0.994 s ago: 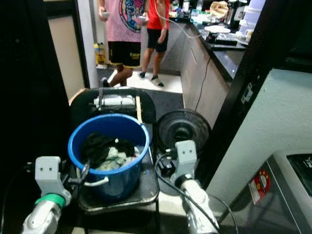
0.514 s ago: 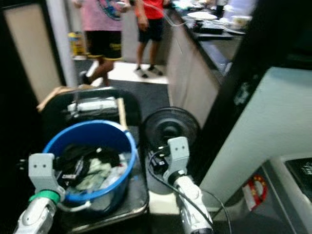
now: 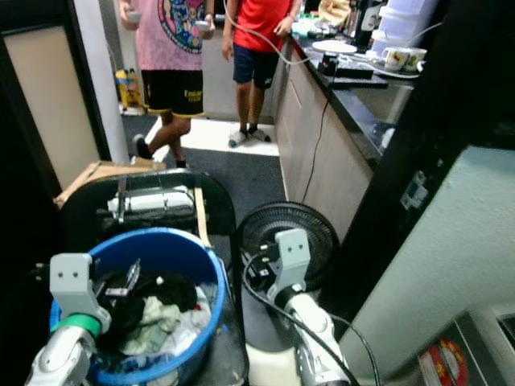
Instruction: Clothes washing
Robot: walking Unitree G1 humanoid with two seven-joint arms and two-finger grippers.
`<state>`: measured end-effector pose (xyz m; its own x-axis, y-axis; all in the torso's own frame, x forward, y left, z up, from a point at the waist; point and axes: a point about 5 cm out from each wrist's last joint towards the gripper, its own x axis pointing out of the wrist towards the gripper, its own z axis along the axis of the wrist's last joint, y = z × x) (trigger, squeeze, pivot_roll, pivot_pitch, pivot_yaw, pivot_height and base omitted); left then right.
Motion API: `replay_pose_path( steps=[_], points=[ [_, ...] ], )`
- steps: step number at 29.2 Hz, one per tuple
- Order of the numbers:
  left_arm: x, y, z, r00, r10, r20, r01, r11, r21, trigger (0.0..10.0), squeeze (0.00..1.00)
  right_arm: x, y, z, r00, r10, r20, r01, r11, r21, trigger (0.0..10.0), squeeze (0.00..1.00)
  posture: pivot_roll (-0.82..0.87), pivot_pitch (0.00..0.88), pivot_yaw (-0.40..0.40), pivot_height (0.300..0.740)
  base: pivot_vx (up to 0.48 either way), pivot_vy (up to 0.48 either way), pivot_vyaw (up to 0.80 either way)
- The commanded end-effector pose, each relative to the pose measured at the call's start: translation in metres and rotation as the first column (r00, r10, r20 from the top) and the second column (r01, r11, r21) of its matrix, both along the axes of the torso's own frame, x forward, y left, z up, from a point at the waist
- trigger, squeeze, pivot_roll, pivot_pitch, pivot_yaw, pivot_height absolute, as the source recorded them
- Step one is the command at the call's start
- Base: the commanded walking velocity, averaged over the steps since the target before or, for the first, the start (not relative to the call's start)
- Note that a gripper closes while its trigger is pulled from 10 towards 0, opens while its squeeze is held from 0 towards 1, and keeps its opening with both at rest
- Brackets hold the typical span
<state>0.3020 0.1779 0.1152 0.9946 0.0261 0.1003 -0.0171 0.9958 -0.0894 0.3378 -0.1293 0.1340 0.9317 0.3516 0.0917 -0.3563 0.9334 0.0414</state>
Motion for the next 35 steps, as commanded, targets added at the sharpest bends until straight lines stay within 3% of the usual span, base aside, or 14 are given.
replay_pose_path(
  steps=[1,6,10,22,26,28,34,35],
  points=[
    [0.000,-0.001,-0.001,1.000,0.002,-0.006,-0.002,1.000,0.007,10.0,0.00,0.000,-0.003,0.001,1.000,0.000,-0.001,0.000,1.000,0.003,10.0,0.00,0.02,0.000,0.010,0.740,0.000,0.000,0.00],
    [0.000,0.001,-0.002,1.000,0.013,-0.006,-0.013,1.000,0.013,10.0,0.00,0.001,0.000,0.003,1.000,0.030,0.006,-0.030,1.000,-0.005,10.0,0.00,0.02,0.000,0.007,0.740,0.000,0.000,0.00],
    [0.001,0.001,-0.005,1.000,0.007,-0.027,-0.005,0.997,0.076,10.0,0.00,0.001,0.002,0.006,0.999,0.045,0.014,-0.045,0.999,0.000,10.0,0.00,0.02,0.000,-0.002,0.740,0.000,0.000,0.00],
    [0.006,-0.001,-0.007,0.996,-0.020,-0.082,0.027,0.996,0.090,10.0,0.00,0.003,0.007,0.002,0.998,0.068,-0.006,-0.068,0.997,-0.031,10.0,0.00,0.03,0.000,-0.005,0.740,0.000,0.000,0.00],
    [0.020,-0.002,-0.001,0.993,-0.035,-0.109,0.048,0.991,0.122,10.0,0.00,0.005,0.010,0.002,0.996,0.088,-0.017,-0.089,0.995,-0.049,10.0,0.00,0.03,0.000,-0.019,0.740,0.000,0.000,0.00],
    [0.039,-0.001,0.012,0.992,-0.032,-0.120,0.049,0.989,0.140,10.0,0.00,0.009,0.014,0.004,0.994,0.107,-0.022,-0.109,0.992,-0.067,10.0,0.00,0.03,0.012,-0.022,0.740,0.000,0.000,0.00],
    [0.050,-0.003,0.019,0.991,-0.038,-0.132,0.057,0.988,0.143,10.0,0.00,0.012,0.016,0.006,0.993,0.114,-0.025,-0.116,0.991,-0.073,10.0,0.00,0.03,0.028,-0.023,0.740,0.000,0.000,0.00],
    [0.053,-0.006,0.021,0.988,-0.053,-0.144,0.074,0.987,0.146,10.0,0.00,0.013,0.017,0.006,0.992,0.119,-0.030,-0.121,0.989,-0.081,10.0,0.00,0.02,0.064,-0.021,0.740,0.000,0.000,0.00]
  ],
)
